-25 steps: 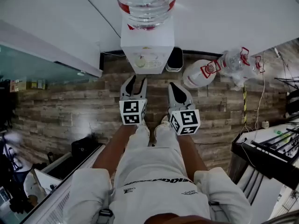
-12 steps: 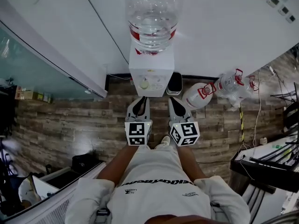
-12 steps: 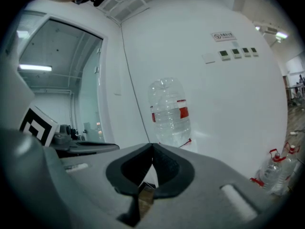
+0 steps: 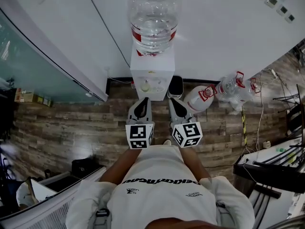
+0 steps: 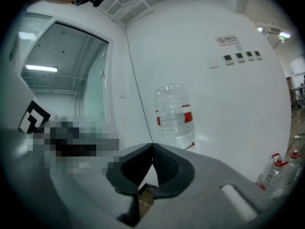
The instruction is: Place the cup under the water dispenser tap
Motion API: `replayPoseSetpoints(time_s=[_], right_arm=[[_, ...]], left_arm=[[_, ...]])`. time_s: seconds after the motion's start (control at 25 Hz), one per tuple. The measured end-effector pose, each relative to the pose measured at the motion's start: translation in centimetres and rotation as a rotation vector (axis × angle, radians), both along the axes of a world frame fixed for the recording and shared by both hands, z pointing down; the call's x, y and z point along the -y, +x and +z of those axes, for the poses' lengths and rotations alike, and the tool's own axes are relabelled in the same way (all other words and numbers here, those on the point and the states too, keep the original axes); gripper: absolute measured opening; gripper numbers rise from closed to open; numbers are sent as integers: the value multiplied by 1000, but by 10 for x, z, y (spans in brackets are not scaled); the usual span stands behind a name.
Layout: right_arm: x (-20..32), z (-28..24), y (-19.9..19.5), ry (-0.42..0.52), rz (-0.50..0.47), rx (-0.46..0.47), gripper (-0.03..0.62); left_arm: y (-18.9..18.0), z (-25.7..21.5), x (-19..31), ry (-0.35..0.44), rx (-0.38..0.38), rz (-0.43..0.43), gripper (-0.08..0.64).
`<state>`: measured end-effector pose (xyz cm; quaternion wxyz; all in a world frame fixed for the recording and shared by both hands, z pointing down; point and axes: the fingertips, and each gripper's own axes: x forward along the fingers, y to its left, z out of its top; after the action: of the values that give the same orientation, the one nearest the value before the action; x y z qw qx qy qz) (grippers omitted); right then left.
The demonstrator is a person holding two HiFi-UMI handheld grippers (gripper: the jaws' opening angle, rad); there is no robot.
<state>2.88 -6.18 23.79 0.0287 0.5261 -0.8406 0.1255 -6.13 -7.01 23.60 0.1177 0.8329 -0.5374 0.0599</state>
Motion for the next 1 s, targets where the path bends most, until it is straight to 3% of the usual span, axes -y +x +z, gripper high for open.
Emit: replayPoseSetpoints(time_s=[0.28, 1.0], right_arm=[[-6, -3, 2, 15, -13, -22, -2], [-19, -5, 6, 35, -52, -28, -2]], left_arm=[[8, -4, -15, 17, -15, 35, -3], [16, -6, -23, 34, 0, 30, -2]])
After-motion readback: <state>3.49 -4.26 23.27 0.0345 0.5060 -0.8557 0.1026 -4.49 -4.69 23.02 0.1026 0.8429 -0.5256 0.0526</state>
